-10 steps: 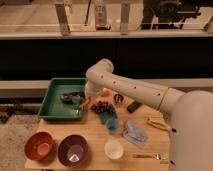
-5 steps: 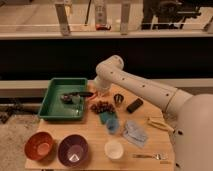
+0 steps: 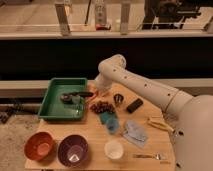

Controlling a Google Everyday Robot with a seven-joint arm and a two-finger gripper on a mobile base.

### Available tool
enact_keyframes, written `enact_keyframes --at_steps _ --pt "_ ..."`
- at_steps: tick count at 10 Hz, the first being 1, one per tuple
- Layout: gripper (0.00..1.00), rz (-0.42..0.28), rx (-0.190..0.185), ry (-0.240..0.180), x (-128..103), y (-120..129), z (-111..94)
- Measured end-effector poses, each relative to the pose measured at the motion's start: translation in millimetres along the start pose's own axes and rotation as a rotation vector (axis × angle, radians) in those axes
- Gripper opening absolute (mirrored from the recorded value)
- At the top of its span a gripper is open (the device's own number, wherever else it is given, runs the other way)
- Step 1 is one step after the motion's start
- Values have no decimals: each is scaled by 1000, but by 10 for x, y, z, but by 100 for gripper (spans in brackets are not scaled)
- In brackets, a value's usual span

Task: Place pepper in red bowl

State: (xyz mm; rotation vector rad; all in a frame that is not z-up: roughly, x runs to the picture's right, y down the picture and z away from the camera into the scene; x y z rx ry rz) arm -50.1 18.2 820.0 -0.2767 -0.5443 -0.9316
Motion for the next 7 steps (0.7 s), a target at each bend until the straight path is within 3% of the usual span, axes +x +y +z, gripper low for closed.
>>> enact_keyframes --at_steps 3,4,7 --pt "1 -166 5 -71 -796 -331 122" --pt "1 -242 8 -99 -1157 -498 166" --pt "1 -438 16 -163 -2024 -768 177"
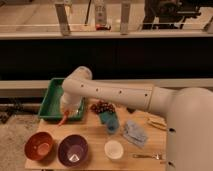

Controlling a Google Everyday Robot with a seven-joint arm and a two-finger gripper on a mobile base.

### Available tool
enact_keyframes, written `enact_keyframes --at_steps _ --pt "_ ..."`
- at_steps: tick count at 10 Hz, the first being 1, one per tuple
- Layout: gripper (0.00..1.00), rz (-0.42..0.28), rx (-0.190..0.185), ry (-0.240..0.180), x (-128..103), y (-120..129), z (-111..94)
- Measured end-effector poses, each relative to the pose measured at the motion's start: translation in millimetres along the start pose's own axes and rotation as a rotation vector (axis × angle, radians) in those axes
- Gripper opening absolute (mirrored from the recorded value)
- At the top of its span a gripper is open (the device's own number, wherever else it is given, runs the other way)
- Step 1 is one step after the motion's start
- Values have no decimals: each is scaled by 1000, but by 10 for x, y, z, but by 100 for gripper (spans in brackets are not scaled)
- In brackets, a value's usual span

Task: Place pepper in red bowl

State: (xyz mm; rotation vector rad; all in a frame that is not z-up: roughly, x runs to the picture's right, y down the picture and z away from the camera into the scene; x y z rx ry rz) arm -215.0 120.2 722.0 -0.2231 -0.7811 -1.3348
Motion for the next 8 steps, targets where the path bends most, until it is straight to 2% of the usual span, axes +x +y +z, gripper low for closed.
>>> enact_keyframes --at_steps 2,4,7,8 --pt "1 -128 9 -35 -415 -212 -20" --pt "1 -233 16 -65 -726 -281 -59" --pt "1 -313 18 -97 -902 -305 -56" --pt "1 -362 0 -104 -986 -376 5"
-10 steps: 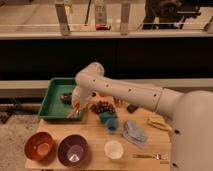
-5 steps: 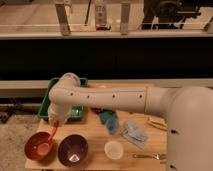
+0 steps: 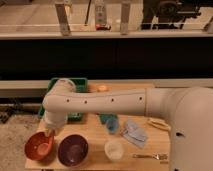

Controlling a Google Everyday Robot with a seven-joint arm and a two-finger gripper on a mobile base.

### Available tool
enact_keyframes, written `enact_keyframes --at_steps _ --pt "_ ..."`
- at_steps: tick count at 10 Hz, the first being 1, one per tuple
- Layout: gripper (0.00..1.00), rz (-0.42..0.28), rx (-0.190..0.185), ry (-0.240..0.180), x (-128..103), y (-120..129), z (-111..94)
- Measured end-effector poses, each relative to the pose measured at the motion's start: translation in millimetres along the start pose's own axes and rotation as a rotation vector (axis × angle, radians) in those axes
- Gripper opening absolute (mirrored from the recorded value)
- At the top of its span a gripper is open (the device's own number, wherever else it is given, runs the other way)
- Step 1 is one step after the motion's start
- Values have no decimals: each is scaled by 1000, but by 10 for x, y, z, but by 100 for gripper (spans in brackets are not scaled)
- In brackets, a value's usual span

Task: Place pepper in red bowl

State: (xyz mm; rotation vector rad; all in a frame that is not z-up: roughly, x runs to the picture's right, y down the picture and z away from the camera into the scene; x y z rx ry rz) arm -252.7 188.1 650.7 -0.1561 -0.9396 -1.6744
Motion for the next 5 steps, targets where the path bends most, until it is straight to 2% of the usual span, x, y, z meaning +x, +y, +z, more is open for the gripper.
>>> enact_keyframes --at_steps 1,3,5 --pt "1 -25 -16 -8 -13 -52 86" --pt "1 -67 -61 -26 -8 -137 396" --pt "1 -95 -79 -36 -14 -260 534"
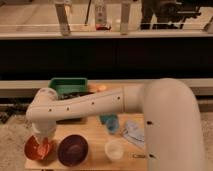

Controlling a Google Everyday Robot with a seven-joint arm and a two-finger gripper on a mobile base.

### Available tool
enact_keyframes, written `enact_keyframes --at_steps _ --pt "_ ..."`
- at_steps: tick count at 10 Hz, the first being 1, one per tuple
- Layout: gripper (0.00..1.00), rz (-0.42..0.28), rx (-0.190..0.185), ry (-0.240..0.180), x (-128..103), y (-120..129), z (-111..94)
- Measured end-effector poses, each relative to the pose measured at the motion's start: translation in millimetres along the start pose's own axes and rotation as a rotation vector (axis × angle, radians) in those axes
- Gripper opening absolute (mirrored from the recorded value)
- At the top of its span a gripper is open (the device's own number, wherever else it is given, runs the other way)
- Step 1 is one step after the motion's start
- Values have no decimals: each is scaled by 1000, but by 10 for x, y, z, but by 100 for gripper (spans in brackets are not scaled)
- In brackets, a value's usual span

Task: Place pepper in red bowl

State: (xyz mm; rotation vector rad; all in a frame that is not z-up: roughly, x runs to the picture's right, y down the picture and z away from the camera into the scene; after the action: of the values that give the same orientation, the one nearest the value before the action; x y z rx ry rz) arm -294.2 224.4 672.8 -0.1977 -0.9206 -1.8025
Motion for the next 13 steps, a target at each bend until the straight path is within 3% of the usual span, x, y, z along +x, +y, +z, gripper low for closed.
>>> enact_keyframes --at_steps 2,3,6,9,10,13 --pt "3 -13 -17 -24 47 -108 149" --pt "11 -16 -26 -43 57 -160 216" --pt "43 -15 -49 -76 16 -244 326" --pt "73 6 -39 -86 109 -278 350" --pt "78 11 -32 -89 155 -269 354" --pt "80 8 4 -118 220 -269 360"
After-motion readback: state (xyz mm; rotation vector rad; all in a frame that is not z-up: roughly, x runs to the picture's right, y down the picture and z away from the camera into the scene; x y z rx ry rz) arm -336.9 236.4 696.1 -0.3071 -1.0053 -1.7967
